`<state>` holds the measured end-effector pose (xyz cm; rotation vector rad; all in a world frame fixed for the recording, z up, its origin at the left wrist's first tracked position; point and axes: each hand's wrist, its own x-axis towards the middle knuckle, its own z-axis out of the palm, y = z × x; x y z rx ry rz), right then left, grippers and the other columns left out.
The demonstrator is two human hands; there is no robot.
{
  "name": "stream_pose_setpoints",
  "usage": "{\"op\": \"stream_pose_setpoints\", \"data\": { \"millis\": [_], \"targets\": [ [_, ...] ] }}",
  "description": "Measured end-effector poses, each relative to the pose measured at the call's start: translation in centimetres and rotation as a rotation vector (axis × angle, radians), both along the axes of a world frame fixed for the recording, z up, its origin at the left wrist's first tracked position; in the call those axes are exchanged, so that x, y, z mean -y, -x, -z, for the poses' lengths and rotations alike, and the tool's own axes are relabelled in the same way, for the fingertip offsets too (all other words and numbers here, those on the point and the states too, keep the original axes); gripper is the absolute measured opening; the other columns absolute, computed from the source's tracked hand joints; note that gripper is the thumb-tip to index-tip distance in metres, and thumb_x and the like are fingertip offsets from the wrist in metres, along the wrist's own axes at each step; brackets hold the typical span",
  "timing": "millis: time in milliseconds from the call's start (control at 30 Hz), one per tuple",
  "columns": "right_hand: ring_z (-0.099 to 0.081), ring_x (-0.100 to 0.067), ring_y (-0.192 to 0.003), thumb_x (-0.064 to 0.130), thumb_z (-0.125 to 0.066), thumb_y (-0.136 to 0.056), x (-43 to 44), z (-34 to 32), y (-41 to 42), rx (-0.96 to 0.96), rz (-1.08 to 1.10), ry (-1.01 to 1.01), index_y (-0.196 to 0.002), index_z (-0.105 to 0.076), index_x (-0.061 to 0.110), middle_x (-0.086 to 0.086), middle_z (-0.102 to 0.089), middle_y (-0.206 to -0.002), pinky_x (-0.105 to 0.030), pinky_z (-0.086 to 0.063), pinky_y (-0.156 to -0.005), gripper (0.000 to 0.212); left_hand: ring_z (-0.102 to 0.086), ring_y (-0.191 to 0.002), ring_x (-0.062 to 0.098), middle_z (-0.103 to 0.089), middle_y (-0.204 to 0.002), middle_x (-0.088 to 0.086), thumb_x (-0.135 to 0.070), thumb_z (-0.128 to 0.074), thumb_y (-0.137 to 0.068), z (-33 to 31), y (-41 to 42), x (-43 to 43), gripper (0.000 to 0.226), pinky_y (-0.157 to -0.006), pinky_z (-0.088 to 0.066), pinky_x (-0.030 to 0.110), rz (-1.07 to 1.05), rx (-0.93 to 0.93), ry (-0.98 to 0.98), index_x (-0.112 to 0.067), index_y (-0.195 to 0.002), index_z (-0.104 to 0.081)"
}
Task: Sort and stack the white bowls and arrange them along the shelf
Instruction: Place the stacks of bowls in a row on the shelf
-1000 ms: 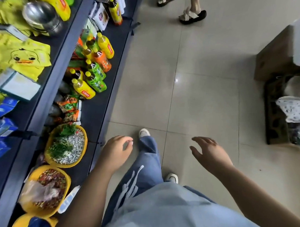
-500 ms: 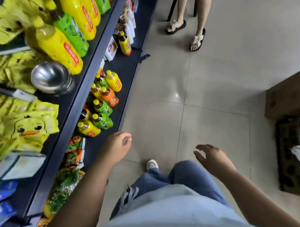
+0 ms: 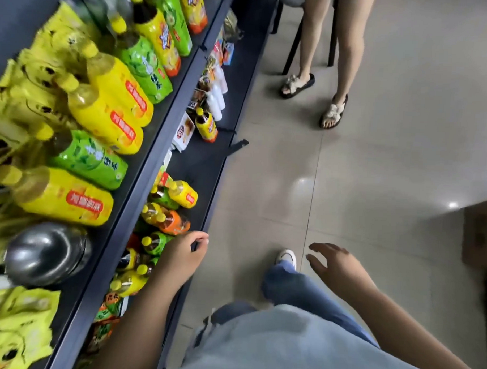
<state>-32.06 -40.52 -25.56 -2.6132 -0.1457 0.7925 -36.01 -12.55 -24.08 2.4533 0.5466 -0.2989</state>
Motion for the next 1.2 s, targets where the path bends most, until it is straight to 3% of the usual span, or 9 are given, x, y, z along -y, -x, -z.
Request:
{"op": "stream_pose_setpoints", "data": {
  "millis": [200, 400, 600, 700, 800, 867, 1033, 1133, 1200],
  "targets": [
    [-0.049, -0.018, -0.122, 0.037, -0.045, -0.094, -2.3, -3.7, -14.9, 0.143, -0.170, -0.042, -0.128, -0.052, 0.020, 0.001, -0.054, -0.134, -0.025, -0.037, -0.095, 0.039, -0.054, -0.095, 0.014, -0.064, -0.105, 0.003, -0.010, -0.054, -0.091, -3.6, -10.7, 0.0, 0.022, -0.071, -0.030, 0.011, -0.107, 0.135, 0.020, -0.006, -0.109, -0.066],
    [-0.054, -0.024, -0.116, 0.030, -0.050, -0.092, -9.2, -7.7, -28.2, 0.305, -0.390, -0.178, -0.120, -0.059, 0.015, -0.005, -0.059, -0.127, -0.032, -0.042, -0.096, 0.033, -0.053, -0.103, 0.011, -0.061, -0.109, -0.004, -0.016, -0.053, -0.092, -8.3, -18.5, -2.4, 0.023, -0.075, -0.031, 0.013, -0.199, 0.307, -0.043, -0.012, -0.111, -0.065],
    [-0.058, -0.028, -0.102, 0.020, -0.054, -0.091, -19.7, -15.5, -37.0, 0.502, -0.577, -0.456, -0.104, -0.067, 0.007, -0.011, -0.067, -0.108, -0.022, -0.036, -0.079, 0.022, -0.051, -0.093, -0.005, -0.058, -0.095, -0.019, -0.029, -0.054, -0.085, -15.0, -24.0, -7.5, 0.026, -0.069, -0.035, -0.001, -0.314, 0.557, -0.103, -0.015, -0.102, -0.069],
    [-0.062, -0.019, -0.084, 0.019, -0.056, -0.090, -24.9, -20.0, -39.1, 0.483, -0.695, -0.623, -0.100, -0.068, 0.009, -0.002, -0.066, -0.096, -0.015, -0.037, -0.068, 0.018, -0.047, -0.087, -0.024, -0.056, -0.089, -0.035, -0.039, -0.048, -0.077, -19.0, -24.6, -9.6, 0.025, -0.069, -0.033, -0.003, -0.425, 0.680, -0.095, -0.032, -0.093, -0.066],
    [-0.058, -0.003, -0.075, 0.020, -0.057, -0.090, -29.6, -23.6, -40.2, 0.415, -0.847, -0.780, -0.098, -0.068, 0.009, 0.001, -0.066, -0.094, -0.015, -0.042, -0.069, 0.018, -0.049, -0.092, -0.024, -0.057, -0.097, -0.041, -0.050, -0.050, -0.076, -21.8, -24.4, -11.1, 0.013, -0.074, -0.034, -0.003, -0.493, 0.747, -0.132, -0.050, -0.087, -0.058],
    [-0.056, -0.004, -0.082, 0.020, -0.058, -0.089, -32.9, -25.3, -40.5, 0.397, -0.925, -0.855, -0.095, -0.068, 0.008, 0.005, -0.067, -0.086, -0.024, -0.043, -0.077, 0.017, -0.050, -0.091, -0.021, -0.057, -0.092, -0.042, -0.044, -0.058, -0.081, -22.9, -24.0, -12.3, 0.007, -0.071, -0.037, -0.002, -0.580, 0.770, -0.196, -0.048, -0.086, -0.058],
    [-0.057, -0.003, -0.091, 0.024, -0.058, -0.088, -40.7, -27.5, -39.5, 0.279, -1.131, -0.943, -0.098, -0.069, 0.013, 0.013, -0.060, -0.088, -0.023, -0.044, -0.089, 0.018, -0.049, -0.086, -0.025, -0.058, -0.089, -0.031, -0.026, -0.065, -0.084, -24.5, -22.2, -15.2, 0.018, -0.075, -0.032, -0.005, -0.822, 0.815, -0.391, -0.043, -0.083, -0.059],
    [-0.055, -0.001, -0.096, 0.028, -0.056, -0.089, -44.7, -28.4, -37.8, 0.200, -1.328, -0.938, -0.104, -0.067, 0.018, 0.014, -0.060, -0.096, -0.014, -0.043, -0.084, 0.021, -0.051, -0.084, -0.025, -0.058, -0.089, -0.031, -0.036, -0.061, -0.078, -24.7, -20.7, -17.3, 0.007, -0.077, -0.033, -0.005, -0.930, 0.810, -0.430, -0.036, -0.086, -0.063],
    [-0.054, 0.002, -0.095, 0.030, -0.055, -0.089, -47.3, -29.1, -36.7, 0.170, -1.427, -0.927, -0.104, -0.066, 0.022, 0.016, -0.060, -0.097, -0.007, -0.040, -0.080, 0.021, -0.053, -0.080, -0.025, -0.060, -0.087, -0.025, -0.023, -0.067, -0.084, -24.9, -19.4, -19.0, 0.008, -0.077, -0.035, -0.004, -1.024, 0.805, -0.404, -0.031, -0.086, -0.065]
  ]
}}
